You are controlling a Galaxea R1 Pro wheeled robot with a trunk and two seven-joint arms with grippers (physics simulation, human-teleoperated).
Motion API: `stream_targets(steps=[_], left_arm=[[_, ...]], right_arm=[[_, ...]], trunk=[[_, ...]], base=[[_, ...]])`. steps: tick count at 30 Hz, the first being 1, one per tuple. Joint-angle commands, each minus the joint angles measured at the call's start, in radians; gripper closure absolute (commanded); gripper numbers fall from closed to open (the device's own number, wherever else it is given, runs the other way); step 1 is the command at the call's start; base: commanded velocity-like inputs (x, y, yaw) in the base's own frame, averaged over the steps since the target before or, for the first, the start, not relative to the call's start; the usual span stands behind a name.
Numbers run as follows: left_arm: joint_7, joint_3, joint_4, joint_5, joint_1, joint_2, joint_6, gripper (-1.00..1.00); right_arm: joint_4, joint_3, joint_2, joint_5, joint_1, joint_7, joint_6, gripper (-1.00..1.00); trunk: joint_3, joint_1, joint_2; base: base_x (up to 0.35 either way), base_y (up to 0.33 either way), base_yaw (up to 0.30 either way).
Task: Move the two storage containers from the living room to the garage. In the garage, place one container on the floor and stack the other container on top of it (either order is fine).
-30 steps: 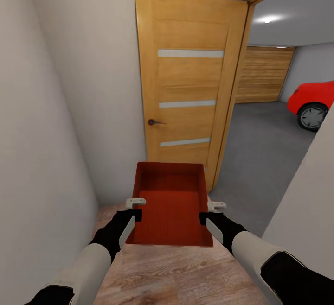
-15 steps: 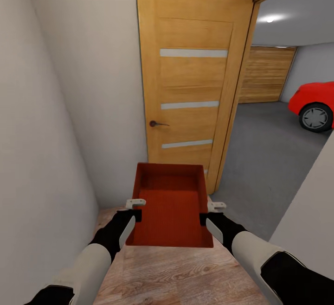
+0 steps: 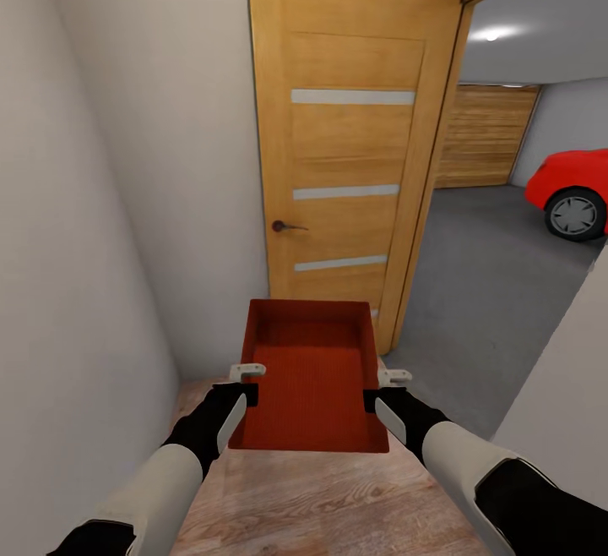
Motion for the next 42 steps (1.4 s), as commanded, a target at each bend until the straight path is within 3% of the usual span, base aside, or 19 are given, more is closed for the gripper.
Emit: stream_targets(steps=[1,17,24,25,30,42], left_arm=[[0.011,-0.010,0.008,0.014,0.000,0.002,0.006,1.00],[0.011,-0.010,0.008,0.014,0.000,0.003,0.005,1.00],[0.011,-0.010,0.008,0.014,0.000,0.003,0.005,1.00],[0.008,-0.004,0.002,0.009,0.000,0.007,0.003,1.00],[0.008,-0.004,0.002,0.010,0.000,0.006,0.004,1.00],[0.008,-0.004,0.002,0.011,0.000,0.010,0.006,1.00]], right_arm=[[-0.004,-0.009,-0.008,0.017,-0.002,-0.004,-0.035,1.00],[-0.004,-0.009,-0.008,0.017,-0.003,-0.004,-0.035,1.00],[-0.004,-0.009,-0.008,0.017,-0.002,-0.003,-0.035,1.00],[0.004,0.008,0.006,-0.005,-0.007,-0.005,-0.001,1.00],[0.013,0.017,0.005,-0.012,-0.007,-0.005,0.003,1.00],[0.002,0.008,-0.001,0.001,-0.006,-0.005,0.008,1.00]], trunk=[[-0.002,0.001,-0.002],[-0.002,0.001,-0.002],[-0.002,0.001,-0.002],[-0.002,0.001,-0.002],[-0.002,0.001,-0.002],[-0.002,0.001,-0.002]], base=[[0.209,0.000,0.000],[0.291,0.000,0.000],[0.033,0.000,0.000],[0.000,0.000,0.000],[0.000,0.000,0.000],[0.000,0.000,0.000]])
